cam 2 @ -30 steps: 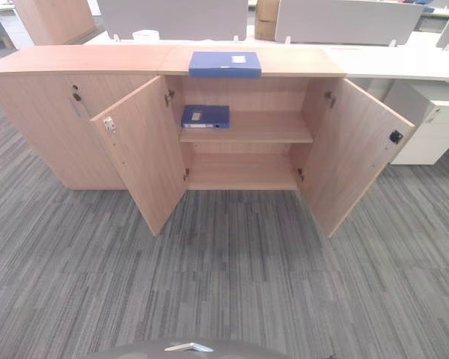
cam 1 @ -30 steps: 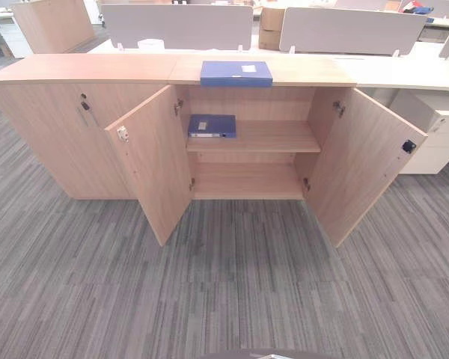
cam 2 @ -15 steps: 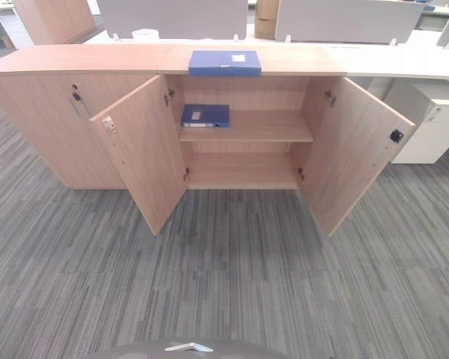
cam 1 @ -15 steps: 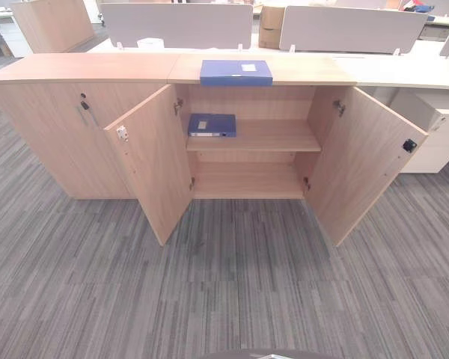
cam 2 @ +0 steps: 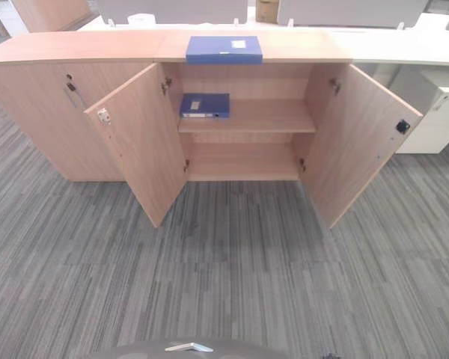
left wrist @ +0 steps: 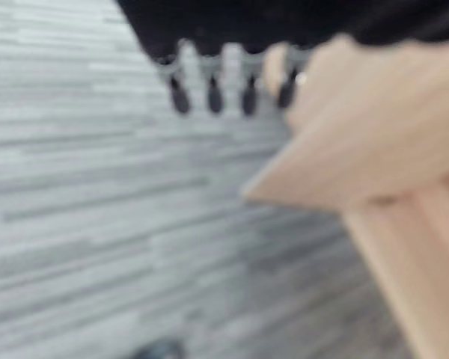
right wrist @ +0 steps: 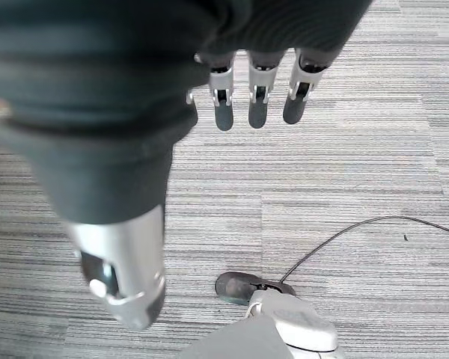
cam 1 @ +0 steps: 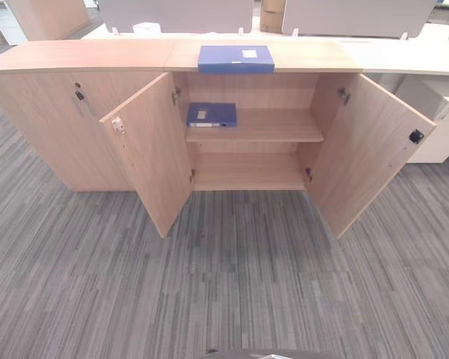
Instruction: Put the empty folder in the office cabinet
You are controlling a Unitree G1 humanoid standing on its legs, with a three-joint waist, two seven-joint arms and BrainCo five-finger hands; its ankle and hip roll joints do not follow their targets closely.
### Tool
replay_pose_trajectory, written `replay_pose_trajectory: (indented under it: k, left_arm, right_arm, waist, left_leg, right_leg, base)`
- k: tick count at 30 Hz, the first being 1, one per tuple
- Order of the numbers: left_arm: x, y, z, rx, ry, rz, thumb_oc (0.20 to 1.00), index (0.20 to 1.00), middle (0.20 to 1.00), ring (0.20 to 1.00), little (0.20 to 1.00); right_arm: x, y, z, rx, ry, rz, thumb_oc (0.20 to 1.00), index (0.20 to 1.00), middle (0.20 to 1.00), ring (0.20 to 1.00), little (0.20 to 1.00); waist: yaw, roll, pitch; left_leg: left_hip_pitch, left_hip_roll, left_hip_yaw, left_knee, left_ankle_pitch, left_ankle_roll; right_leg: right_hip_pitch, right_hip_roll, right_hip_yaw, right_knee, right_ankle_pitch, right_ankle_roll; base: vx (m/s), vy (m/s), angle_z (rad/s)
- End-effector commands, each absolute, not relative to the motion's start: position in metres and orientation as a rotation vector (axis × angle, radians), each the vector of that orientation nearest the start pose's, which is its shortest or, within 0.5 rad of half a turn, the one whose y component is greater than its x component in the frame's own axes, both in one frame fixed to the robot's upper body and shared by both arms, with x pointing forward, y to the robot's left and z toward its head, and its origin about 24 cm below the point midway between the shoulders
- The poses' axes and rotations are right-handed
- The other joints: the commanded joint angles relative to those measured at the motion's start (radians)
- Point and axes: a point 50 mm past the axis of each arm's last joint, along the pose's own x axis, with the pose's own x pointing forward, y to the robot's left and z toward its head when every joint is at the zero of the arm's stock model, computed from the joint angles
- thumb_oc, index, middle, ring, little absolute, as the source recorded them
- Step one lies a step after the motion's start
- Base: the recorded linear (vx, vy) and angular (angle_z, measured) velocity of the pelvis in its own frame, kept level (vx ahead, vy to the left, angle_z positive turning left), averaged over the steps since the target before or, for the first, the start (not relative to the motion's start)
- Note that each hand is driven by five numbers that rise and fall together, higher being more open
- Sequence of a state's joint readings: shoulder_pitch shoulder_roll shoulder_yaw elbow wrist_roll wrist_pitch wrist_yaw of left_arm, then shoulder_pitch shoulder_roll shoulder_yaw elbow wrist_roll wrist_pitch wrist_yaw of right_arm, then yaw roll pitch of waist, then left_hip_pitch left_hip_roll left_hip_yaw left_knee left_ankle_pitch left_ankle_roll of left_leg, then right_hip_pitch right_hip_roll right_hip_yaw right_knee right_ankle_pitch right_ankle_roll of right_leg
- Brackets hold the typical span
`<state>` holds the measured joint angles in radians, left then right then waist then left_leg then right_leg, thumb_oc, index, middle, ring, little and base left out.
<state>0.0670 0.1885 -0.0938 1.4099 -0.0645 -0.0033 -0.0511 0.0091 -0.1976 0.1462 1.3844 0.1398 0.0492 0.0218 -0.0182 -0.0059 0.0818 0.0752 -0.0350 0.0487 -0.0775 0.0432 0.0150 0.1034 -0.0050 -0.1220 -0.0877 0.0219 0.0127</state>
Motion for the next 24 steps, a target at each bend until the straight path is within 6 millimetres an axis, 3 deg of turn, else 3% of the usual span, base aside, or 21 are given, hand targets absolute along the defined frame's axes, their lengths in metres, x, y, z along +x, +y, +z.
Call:
replay_pose_trajectory:
  k: [1,2,7,8,9,10,12,13,14,16,20,23,24]
  left_arm:
    - [0.038,0.238,-0.171,0.115,1.442,0.161,1.000,1.000,1.000,1.000,1.000]
    - [0.038,0.238,-0.171,0.114,1.442,0.161,1.000,1.000,1.000,1.000,1.000]
    - [0.045,0.245,-0.168,0.062,1.410,0.226,1.000,1.000,1.000,1.000,1.000]
    - [0.045,0.245,-0.168,0.062,1.410,0.226,1.000,1.000,1.000,1.000,1.000]
    - [0.044,0.244,-0.169,0.059,1.411,0.231,1.000,1.000,1.000,1.000,1.000]
    - [0.043,0.244,-0.169,0.061,1.417,0.229,1.000,1.000,1.000,1.000,1.000]
    - [0.039,0.243,-0.169,0.065,1.429,0.224,1.000,1.000,1.000,1.000,1.000]
    - [0.031,0.242,-0.170,0.071,1.456,0.215,1.000,1.000,1.000,1.000,1.000]
    - [0.031,0.242,-0.170,0.071,1.456,0.215,1.000,1.000,1.000,1.000,1.000]
    - [0.024,0.238,-0.171,0.061,1.474,0.206,1.000,1.000,1.000,1.000,1.000]
    - [0.016,0.235,-0.173,0.050,1.496,0.212,1.000,1.000,1.000,1.000,1.000]
    - [0.005,0.234,-0.173,0.038,1.522,0.222,1.000,1.000,1.000,1.000,1.000]
    - [-0.001,0.233,-0.173,0.023,1.540,0.231,1.000,1.000,1.000,1.000,1.000]
  right_arm:
    - [0.066,-0.239,-0.167,-0.152,1.401,-0.149,1.000,1.000,1.000,1.000,1.000]
    - [0.066,-0.239,-0.167,-0.152,1.401,-0.149,1.000,1.000,1.000,1.000,1.000]
    - [0.076,-0.247,-0.163,-0.175,1.367,-0.160,1.000,1.000,1.000,1.000,1.000]
    - [0.076,-0.247,-0.163,-0.175,1.367,-0.160,1.000,1.000,1.000,1.000,1.000]
    - [0.078,-0.251,-0.162,-0.191,1.365,-0.164,1.000,1.000,1.000,1.000,1.000]
    - [0.078,-0.253,-0.162,-0.196,1.366,-0.166,1.000,1.000,1.000,1.000,1.000]
    - [0.078,-0.254,-0.161,-0.199,1.365,-0.167,1.000,1.000,1.000,1.000,1.000]
    - [0.076,-0.254,-0.162,-0.206,1.371,-0.160,1.000,1.000,1.000,1.000,1.000]
    - [0.076,-0.254,-0.162,-0.206,1.372,-0.160,1.000,1.000,1.000,1.000,1.000]
    - [0.074,-0.255,-0.162,-0.211,1.376,-0.159,1.000,1.000,1.000,1.000,1.000]
    - [0.070,-0.255,-0.163,-0.212,1.390,-0.164,1.000,1.000,1.000,1.000,1.000]
    - [0.063,-0.252,-0.164,-0.205,1.409,-0.160,1.000,1.000,1.000,1.000,1.000]
    - [0.058,-0.251,-0.165,-0.197,1.427,-0.151,1.000,1.000,1.000,1.000,1.000]
  waist:
    - [0.016,-0.005,0.024]
    - [0.016,-0.005,0.024]
    - [0.043,-0.034,0.091]
    - [0.042,-0.034,0.090]
    - [0.051,-0.040,0.107]
    - [0.051,-0.041,0.104]
    - [0.055,-0.045,0.102]
    - [0.071,-0.041,0.091]
    - [0.072,-0.042,0.092]
    - [0.099,-0.014,0.076]
    - [0.127,0.001,0.058]
    - [0.132,0.007,0.030]
    - [0.139,0.002,0.005]
  left_leg:
    - [0.012,0.029,0.019,-0.010,-0.090,-0.034]
    - [0.013,0.030,0.019,-0.010,-0.090,-0.034]
    - [-0.179,0.038,0.029,0.324,-0.123,-0.050]
    - [-0.180,0.038,0.029,0.325,-0.124,-0.050]
    - [-0.271,0.039,0.021,0.434,-0.085,-0.042]
    - [-0.315,0.042,0.026,0.458,-0.078,-0.036]
    - [-0.354,0.043,0.039,0.449,-0.076,-0.031]
    - [-0.376,0.049,0.057,0.362,-0.038,-0.035]
    - [-0.373,0.048,0.058,0.358,-0.036,-0.035]
    - [-0.387,0.050,0.064,0.168,0.074,-0.065]
    - [-0.380,0.057,0.080,0.011,0.127,-0.079]
    - [-0.353,0.052,0.072,0.007,0.152,-0.067]
    - [-0.334,0.028,0.061,0.018,0.138,-0.047]
  right_leg:
    - [-0.025,-0.004,-0.010,0.022,-0.050,0.057]
    - [-0.025,-0.004,-0.010,0.022,-0.050,0.057]
    - [-0.035,-0.018,-0.017,0.064,-0.080,0.024]
    - [-0.036,-0.018,-0.017,0.064,-0.080,0.024]
    - [-0.027,-0.022,-0.025,0.065,-0.091,0.014]
    - [-0.024,-0.024,-0.029,0.063,-0.096,0.013]
    - [-0.015,-0.028,-0.031,0.060,-0.101,0.016]
    - [0.010,-0.021,-0.023,0.043,-0.112,0.022]
    - [0.011,-0.022,-0.022,0.043,-0.112,0.022]
    - [0.061,0.002,-0.006,0.022,-0.133,0.026]
    - [0.148,0.013,0.034,0.006,-0.170,0.031]
    - [0.170,0.008,0.045,0.011,-0.186,0.038]
    - [0.177,-0.019,0.056,0.042,-0.204,0.050]
  base:
    - [0.05,-0.089,0.03]
    - [0.06,-0.154,0.06]
    - [0.00,-0.120,0.09]
    - [0.06,-0.105,0.17]
    - [0.09,-0.077,0.21]
    - [0.09,-0.077,0.17]
    - [0.18,-0.012,0.02]
    - [0.25,0.002,0.15]
    - [0.27,0.035,0.18]
    - [0.30,0.063,-0.05]
    - [0.37,0.074,-0.14]
    - [0.40,0.122,-0.68]
    - [0.39,0.164,-0.89]
